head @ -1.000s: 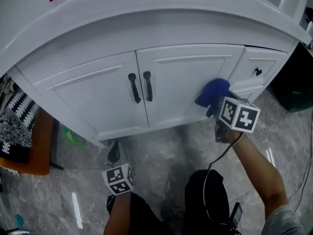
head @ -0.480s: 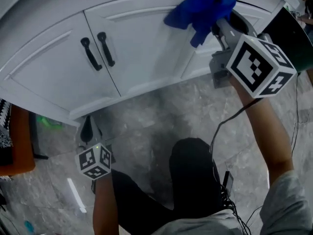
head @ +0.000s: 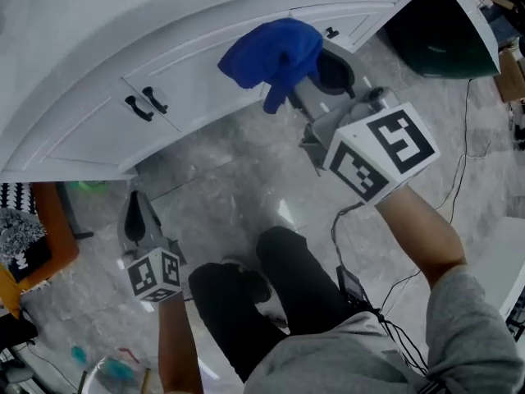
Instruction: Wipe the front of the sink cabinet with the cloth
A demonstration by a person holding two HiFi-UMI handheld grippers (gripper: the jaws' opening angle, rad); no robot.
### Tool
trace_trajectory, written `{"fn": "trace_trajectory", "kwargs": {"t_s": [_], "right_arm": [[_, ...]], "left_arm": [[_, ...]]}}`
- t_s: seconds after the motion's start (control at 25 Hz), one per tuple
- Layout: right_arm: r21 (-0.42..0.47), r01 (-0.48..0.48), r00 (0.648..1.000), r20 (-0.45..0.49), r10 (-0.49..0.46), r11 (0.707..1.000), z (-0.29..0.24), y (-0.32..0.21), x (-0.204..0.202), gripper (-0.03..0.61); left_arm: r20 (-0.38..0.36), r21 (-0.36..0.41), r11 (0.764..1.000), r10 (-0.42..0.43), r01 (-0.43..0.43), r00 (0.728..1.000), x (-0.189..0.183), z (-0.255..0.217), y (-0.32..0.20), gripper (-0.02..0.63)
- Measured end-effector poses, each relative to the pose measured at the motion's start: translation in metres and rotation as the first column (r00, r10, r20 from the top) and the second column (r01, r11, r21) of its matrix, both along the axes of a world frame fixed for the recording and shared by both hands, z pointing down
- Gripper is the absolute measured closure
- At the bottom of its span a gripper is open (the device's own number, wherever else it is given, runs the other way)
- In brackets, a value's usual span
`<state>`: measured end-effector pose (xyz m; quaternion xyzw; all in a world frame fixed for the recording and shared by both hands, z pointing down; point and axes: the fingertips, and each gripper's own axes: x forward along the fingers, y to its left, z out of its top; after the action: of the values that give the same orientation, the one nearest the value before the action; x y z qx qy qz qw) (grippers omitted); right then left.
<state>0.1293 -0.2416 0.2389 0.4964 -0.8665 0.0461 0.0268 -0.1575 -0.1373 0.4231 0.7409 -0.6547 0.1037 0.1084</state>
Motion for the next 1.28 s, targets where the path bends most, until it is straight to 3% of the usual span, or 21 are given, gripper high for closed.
{"fn": "trace_trajectory", "kwargs": {"t_s": [0.12,0.36,0.68,0.88,1.28], "right_arm": [[-0.038,0.030,1.000,0.001,-0.029,0.999,-0.058,0.017,0.005,0.503],[-0.062,-0.007,0.994,-0.108,0.000,0.998,-0.195,0.070,0.038,0.502],[-0.117,-0.058,0.997,-0.060,0.051,0.991,-0.319,0.144,0.054,0.502],[-0.100,-0.107,0.994,-0.020,0.105,0.989,-0.353,0.180,0.047,0.501],[-0.056,-0.107,0.994,0.021,0.108,0.993,-0.368,0.209,0.039,0.502]], "left_arm": [[-0.015,-0.030,0.999,0.015,-0.016,1.000,0.003,-0.066,0.017,0.603],[-0.070,-0.109,0.992,0.054,-0.062,0.996,0.025,-0.222,0.069,0.603],[-0.182,0.021,0.969,0.244,-0.245,0.952,0.082,-0.411,0.120,0.603],[-0.135,0.113,0.958,0.279,-0.265,0.951,0.089,-0.460,0.139,0.603],[-0.086,0.132,0.962,0.251,-0.239,0.964,0.074,-0.491,0.167,0.603]]}}
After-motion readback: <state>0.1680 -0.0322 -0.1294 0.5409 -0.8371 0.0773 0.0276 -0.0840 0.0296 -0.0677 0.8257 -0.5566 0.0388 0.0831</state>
